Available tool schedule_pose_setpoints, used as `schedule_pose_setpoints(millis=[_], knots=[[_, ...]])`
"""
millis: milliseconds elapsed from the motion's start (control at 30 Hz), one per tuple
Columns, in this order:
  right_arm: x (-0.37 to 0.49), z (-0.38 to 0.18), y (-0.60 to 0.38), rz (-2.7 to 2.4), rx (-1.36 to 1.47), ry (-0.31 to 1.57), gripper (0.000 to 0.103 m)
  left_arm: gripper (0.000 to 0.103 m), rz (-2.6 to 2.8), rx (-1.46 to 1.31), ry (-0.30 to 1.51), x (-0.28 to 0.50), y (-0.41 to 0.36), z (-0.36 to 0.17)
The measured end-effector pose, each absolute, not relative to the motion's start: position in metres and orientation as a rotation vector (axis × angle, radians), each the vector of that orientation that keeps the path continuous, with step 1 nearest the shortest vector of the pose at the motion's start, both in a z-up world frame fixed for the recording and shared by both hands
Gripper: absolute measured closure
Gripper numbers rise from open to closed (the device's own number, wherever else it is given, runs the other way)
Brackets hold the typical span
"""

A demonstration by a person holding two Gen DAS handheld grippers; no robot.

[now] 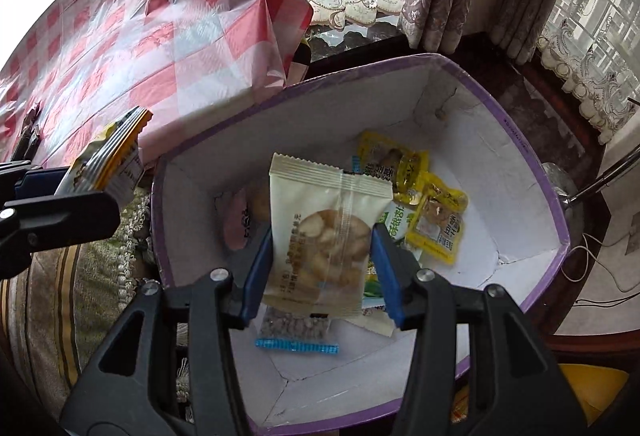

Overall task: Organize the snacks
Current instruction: 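Carry both packets over the white box and open both tools to drop them, then return both tools to the table toward the remaining snacks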

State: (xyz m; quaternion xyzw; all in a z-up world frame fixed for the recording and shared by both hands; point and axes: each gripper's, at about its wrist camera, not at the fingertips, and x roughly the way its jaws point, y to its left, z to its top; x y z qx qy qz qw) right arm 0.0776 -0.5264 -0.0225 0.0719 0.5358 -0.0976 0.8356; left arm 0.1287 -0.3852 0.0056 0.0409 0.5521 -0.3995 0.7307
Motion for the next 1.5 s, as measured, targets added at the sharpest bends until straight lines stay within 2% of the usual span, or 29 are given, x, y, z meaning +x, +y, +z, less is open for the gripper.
schedule_pose_setpoints(millis=[133,200,733,1133,1500], knots=[[0.075,-0.024,-0.528,-0.211,0.153,1.138,0.048,0.055,-0.876,0.104,1.247,0.128,-0.389,0.0],[0.077,-0.024,-0.527,-0.209,0.159,1.138,0.042,0.052,-0.879,0.095,1.25,0.13,-0.388,0.0],[0.095,0.007,-0.486,-0.142,0.144,1.076,0.039,0.051,-0.798,-0.018,1.135,0.14,-0.341,0.022],[0.121,0.034,-0.418,-0.039,0.074,1.025,0.038,0.051,-0.592,-0.114,0.983,0.152,-0.244,0.04],[0.145,0.037,-0.355,0.062,-0.021,1.033,0.038,0.051,-0.382,-0.295,0.936,0.151,-0.126,0.036]])
